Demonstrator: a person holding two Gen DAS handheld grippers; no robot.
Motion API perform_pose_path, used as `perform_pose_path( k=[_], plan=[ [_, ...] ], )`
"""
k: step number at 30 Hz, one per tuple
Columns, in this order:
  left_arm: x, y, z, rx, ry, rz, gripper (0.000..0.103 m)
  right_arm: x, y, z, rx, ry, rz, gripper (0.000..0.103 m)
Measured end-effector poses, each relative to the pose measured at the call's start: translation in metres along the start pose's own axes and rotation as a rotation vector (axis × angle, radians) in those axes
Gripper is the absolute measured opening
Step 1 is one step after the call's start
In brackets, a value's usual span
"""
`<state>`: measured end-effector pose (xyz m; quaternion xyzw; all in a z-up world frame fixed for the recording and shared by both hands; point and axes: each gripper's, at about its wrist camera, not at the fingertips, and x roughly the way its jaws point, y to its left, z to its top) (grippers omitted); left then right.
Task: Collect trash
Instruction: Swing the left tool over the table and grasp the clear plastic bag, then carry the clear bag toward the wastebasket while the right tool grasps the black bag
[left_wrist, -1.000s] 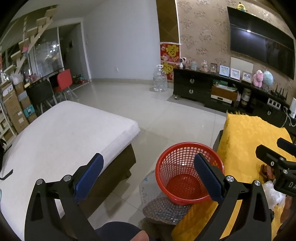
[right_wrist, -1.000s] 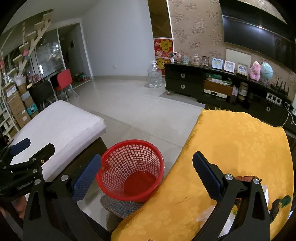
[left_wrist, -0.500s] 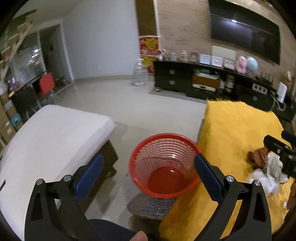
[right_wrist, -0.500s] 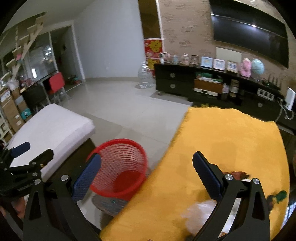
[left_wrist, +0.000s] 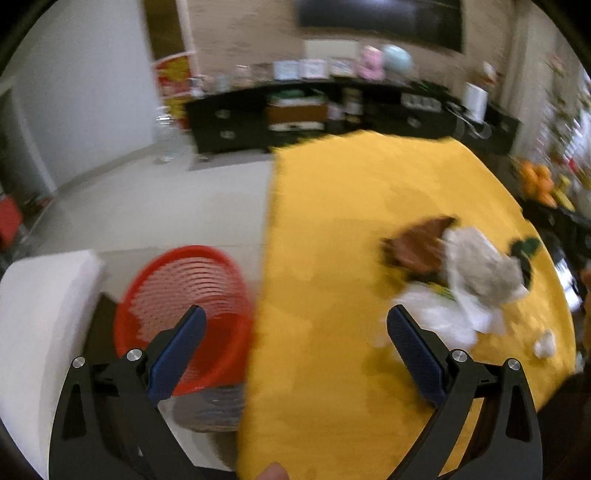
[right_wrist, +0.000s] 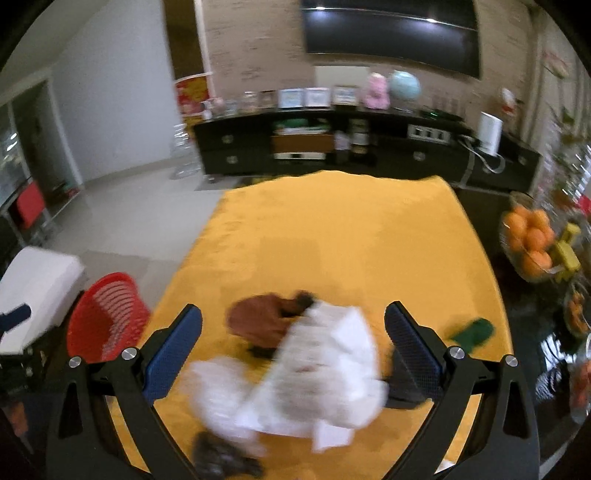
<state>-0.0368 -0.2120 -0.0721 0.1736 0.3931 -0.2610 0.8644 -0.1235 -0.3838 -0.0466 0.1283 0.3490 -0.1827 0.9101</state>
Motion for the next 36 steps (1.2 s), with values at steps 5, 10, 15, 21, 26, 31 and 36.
perform_pose_path(
  k=[5, 10, 15, 21, 26, 31, 36],
  plan=[
    [0.027, -0.052, 0.004, 0.112, 0.056, -0.112, 0.095, -0.002, -0.042, -0.010, 0.071, 0.006, -0.054, 0.096],
    [0.045, -0.079, 0.002, 0.162, 0.113, -0.223, 0.095, 0.001, -0.068, -0.021, 0.105, 0.031, -0.090, 0.096],
    [0.065, -0.099, -0.012, 0.231, 0.168, -0.290, 0.094, 0.004, -0.089, -0.030, 0.154, 0.053, -0.118, 0.096],
    [0.073, -0.091, -0.019, 0.196, 0.169, -0.346, 0.063, 0.000, -0.111, -0.038, 0.199, 0.070, -0.149, 0.096],
    [0.063, -0.078, -0.016, 0.166, 0.142, -0.362, 0.056, 0.002, -0.122, -0.044, 0.220, 0.084, -0.148, 0.096],
    [0.044, -0.065, -0.009, 0.149, 0.088, -0.348, 0.056, 0.009, -0.125, -0.051, 0.235, 0.112, -0.138, 0.096],
    [0.025, -0.052, 0.002, 0.117, 0.035, -0.328, 0.056, 0.026, -0.116, -0.057, 0.209, 0.147, -0.102, 0.096]
  ],
)
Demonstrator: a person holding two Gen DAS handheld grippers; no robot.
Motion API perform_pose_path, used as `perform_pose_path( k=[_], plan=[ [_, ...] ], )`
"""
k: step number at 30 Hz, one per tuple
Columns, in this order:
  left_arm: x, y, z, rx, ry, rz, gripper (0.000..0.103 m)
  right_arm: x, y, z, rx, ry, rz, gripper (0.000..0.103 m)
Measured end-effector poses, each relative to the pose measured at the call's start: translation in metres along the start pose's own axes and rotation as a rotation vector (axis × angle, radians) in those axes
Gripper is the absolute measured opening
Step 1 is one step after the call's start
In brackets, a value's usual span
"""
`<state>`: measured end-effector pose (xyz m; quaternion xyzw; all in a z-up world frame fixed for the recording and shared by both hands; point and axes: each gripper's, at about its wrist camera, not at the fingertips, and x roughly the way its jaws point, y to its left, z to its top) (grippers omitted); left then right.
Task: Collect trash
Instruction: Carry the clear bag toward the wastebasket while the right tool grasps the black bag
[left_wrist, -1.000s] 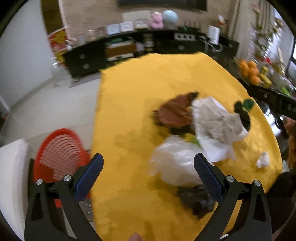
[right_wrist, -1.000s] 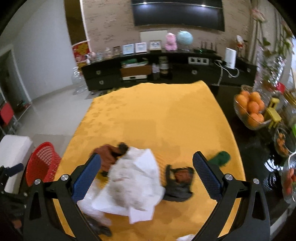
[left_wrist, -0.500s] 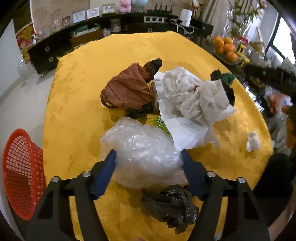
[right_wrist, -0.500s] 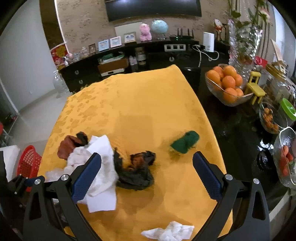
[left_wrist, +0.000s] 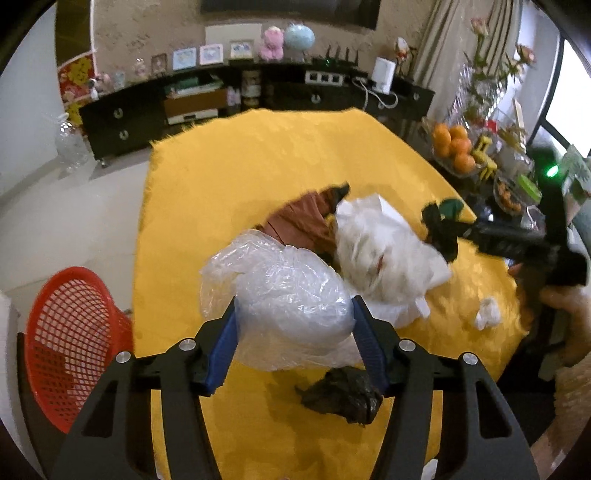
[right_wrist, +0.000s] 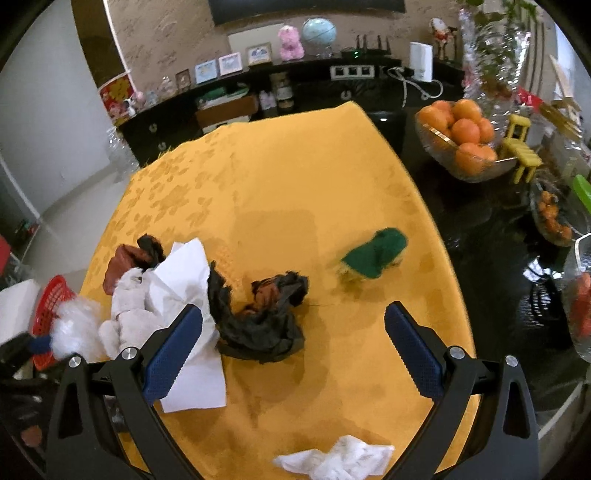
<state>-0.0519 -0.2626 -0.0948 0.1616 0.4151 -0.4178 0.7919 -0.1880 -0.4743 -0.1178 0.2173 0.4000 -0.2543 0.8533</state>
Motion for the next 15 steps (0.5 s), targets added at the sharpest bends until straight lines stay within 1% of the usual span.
perform_pose_path(
  k=[1, 4, 5, 6, 7, 9, 10, 11, 12, 15],
  plan=[
    [-0.004, 0.001, 0.002, -0.004, -0.009, 0.001, 0.056, 0.005, 0.002, 0.001, -0.007, 0.005, 0.004, 0.096],
    [-0.015, 0.004, 0.007, -0.010, -0.036, 0.003, 0.056, 0.017, 0.009, 0.003, -0.033, 0.015, 0.015, 0.091],
    [-0.019, 0.004, 0.009, -0.011, -0.046, 0.007, 0.056, 0.025, 0.012, 0.004, -0.044, 0.028, 0.019, 0.087],
    [-0.023, 0.004, 0.011, -0.012, -0.055, 0.012, 0.056, 0.030, 0.014, 0.004, -0.050, 0.043, 0.020, 0.080],
    [-0.025, 0.006, 0.010, -0.013, -0.062, 0.018, 0.056, 0.038, 0.016, 0.004, -0.054, 0.066, 0.026, 0.077],
    [-0.031, 0.010, 0.011, -0.018, -0.079, 0.039, 0.056, 0.049, 0.016, 0.002, -0.041, 0.105, 0.048, 0.062],
    [-0.033, 0.011, 0.012, -0.021, -0.085, 0.049, 0.056, 0.053, 0.014, 0.001, -0.024, 0.120, 0.066, 0.059],
    [-0.036, 0.014, 0.013, -0.027, -0.091, 0.064, 0.056, 0.054, 0.012, 0.000, -0.013, 0.126, 0.075, 0.053],
    [-0.037, 0.018, 0.013, -0.033, -0.095, 0.075, 0.056, 0.055, 0.010, 0.000, 0.001, 0.128, 0.088, 0.050],
    [-0.044, 0.027, 0.012, -0.056, -0.111, 0.106, 0.056, 0.046, 0.009, -0.001, -0.007, 0.108, 0.081, 0.040]
  ],
)
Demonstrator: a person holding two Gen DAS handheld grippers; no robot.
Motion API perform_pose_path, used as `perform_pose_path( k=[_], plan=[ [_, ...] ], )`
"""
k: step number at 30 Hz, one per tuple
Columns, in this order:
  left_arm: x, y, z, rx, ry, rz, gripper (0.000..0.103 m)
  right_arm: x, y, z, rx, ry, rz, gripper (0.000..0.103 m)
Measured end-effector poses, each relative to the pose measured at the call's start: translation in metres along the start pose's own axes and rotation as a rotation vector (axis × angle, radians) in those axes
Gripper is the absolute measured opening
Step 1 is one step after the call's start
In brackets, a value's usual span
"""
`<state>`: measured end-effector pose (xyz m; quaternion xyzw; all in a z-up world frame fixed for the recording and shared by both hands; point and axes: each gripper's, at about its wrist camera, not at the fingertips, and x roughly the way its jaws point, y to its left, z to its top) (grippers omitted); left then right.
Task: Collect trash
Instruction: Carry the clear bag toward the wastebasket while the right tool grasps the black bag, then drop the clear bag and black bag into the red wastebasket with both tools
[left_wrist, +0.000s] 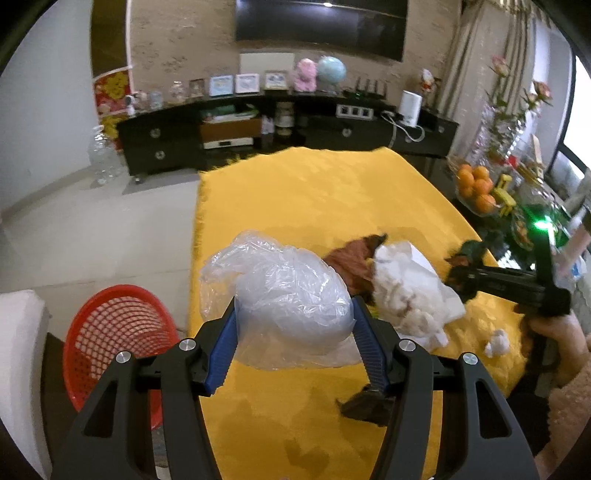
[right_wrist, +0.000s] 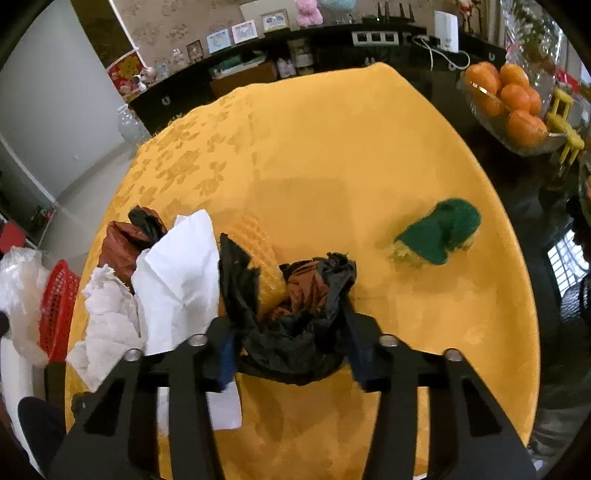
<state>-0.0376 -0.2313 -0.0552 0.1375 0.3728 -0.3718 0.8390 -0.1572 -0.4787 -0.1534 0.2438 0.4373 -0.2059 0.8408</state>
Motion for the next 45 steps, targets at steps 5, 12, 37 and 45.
perform_pose_path(
  k=[5, 12, 37, 45],
  plan=[
    [-0.010, 0.017, 0.001, -0.036, -0.027, 0.044, 0.056, -0.026, 0.005, 0.000, -0.038, -0.062, -0.048, 0.031],
    [-0.023, 0.037, -0.003, -0.082, -0.048, 0.076, 0.056, -0.057, 0.018, 0.010, -0.077, -0.133, -0.053, 0.019],
    [-0.033, 0.058, -0.009, -0.125, -0.062, 0.214, 0.056, -0.004, -0.007, -0.018, -0.015, 0.019, -0.128, 0.043],
    [-0.040, 0.071, -0.009, -0.157, -0.061, 0.260, 0.056, -0.060, 0.009, -0.001, -0.047, -0.136, -0.153, 0.043]
  ],
)
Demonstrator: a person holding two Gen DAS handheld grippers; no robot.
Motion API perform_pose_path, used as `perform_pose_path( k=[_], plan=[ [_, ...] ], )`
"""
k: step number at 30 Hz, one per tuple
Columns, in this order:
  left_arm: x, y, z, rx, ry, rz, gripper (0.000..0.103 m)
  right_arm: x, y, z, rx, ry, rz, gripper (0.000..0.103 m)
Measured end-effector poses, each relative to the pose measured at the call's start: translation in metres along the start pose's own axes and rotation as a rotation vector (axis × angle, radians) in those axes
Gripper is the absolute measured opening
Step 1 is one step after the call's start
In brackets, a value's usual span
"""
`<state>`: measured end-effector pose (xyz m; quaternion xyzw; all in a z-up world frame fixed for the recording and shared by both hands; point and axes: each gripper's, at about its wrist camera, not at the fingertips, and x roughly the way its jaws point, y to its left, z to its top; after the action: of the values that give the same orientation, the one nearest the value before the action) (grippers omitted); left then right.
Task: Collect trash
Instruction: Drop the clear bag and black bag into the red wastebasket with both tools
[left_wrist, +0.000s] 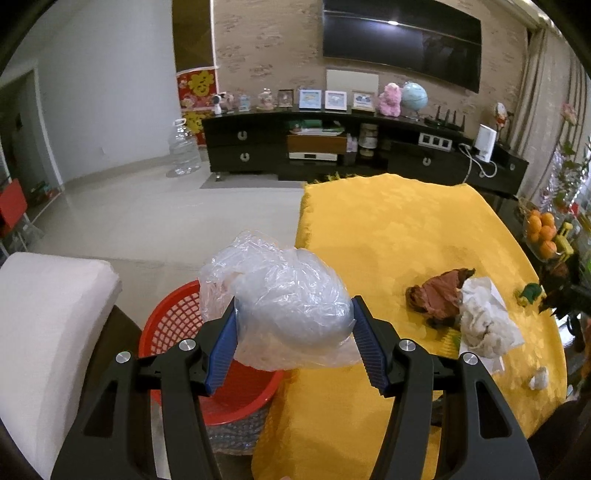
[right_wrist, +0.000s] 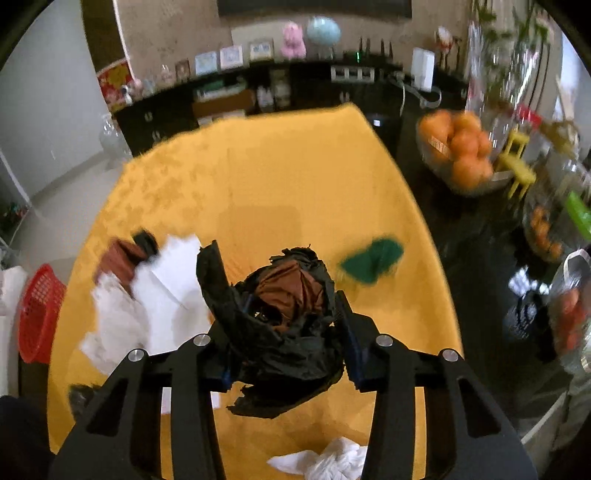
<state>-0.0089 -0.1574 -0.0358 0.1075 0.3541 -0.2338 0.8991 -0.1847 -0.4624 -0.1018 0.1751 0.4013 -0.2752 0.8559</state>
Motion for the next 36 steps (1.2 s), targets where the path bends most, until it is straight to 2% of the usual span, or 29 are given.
perform_pose_path(
  k=[6, 13, 23, 31, 36],
  plan=[
    [-0.002, 0.014, 0.001, -0.029, 0.004, 0.032, 0.056, -0.036, 0.032, 0.030, -0.056, -0.106, 0.071, 0.043],
    [-0.003, 0.031, 0.000, -0.061, 0.013, 0.064, 0.056, -0.045, 0.086, 0.050, -0.134, -0.133, 0.180, 0.043],
    [0.008, 0.074, -0.010, -0.122, 0.051, 0.122, 0.056, -0.036, 0.185, 0.051, -0.272, -0.084, 0.349, 0.043],
    [0.031, 0.105, -0.025, -0.162, 0.107, 0.169, 0.056, -0.012, 0.278, 0.034, -0.402, 0.013, 0.485, 0.044],
    [0.046, 0.119, -0.037, -0.182, 0.140, 0.187, 0.057, 0.006, 0.326, 0.025, -0.467, 0.059, 0.533, 0.045]
  ],
)
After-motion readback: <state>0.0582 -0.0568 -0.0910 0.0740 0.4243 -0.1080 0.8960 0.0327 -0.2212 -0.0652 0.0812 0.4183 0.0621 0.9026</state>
